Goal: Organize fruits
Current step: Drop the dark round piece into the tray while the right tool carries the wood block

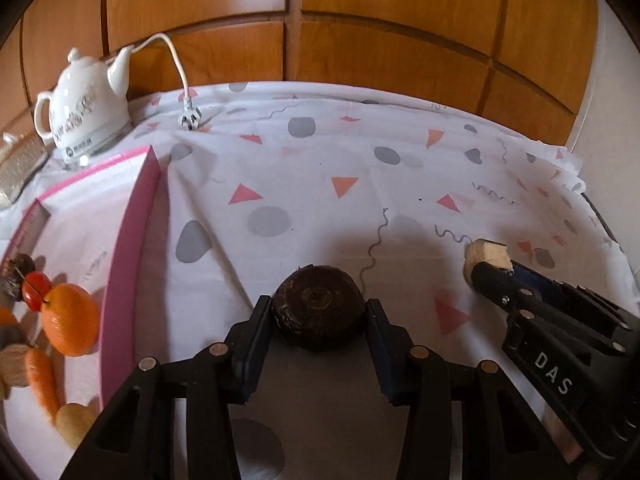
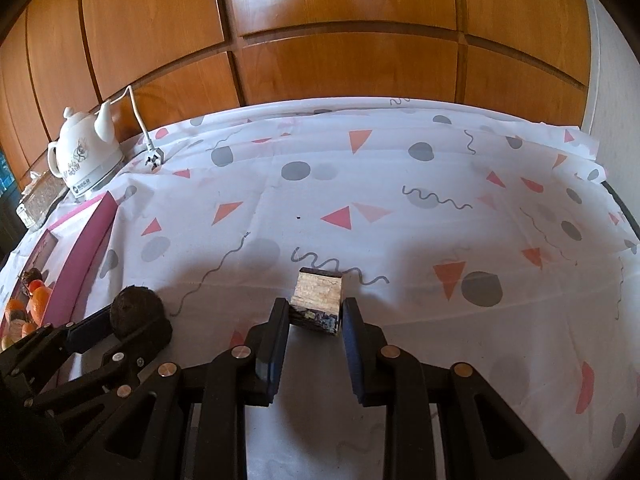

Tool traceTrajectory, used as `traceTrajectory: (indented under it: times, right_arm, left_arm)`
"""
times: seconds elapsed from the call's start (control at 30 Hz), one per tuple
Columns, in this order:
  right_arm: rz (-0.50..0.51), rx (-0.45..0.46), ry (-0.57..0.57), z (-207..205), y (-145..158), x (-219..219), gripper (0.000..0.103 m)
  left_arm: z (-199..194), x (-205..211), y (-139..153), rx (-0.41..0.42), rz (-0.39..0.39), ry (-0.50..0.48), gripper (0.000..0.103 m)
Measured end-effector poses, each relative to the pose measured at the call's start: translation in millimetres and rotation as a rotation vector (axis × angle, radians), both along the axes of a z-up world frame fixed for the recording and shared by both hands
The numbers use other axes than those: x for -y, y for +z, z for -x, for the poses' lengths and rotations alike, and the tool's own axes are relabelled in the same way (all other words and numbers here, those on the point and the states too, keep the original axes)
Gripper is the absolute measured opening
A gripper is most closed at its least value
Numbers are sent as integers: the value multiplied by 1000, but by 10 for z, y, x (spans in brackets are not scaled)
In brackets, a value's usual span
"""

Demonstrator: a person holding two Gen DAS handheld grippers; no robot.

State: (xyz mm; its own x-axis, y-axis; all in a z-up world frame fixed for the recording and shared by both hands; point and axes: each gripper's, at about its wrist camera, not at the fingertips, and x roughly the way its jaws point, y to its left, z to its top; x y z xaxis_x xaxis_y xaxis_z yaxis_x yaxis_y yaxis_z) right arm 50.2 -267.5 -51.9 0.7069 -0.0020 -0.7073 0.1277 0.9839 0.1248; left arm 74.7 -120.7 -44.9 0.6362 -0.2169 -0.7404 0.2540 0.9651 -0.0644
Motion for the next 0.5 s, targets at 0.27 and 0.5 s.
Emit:
traceTrajectory:
  times: [0.27,0.5]
  right_arm:
    - [-4,-20,7,-19,-31,4,28]
    - [14,-23,8,-27,-26,-22,28]
  left_arm:
    - [8,81,-10,10,-48,-26,49]
    - [36,51,22,14,-51,-45,46]
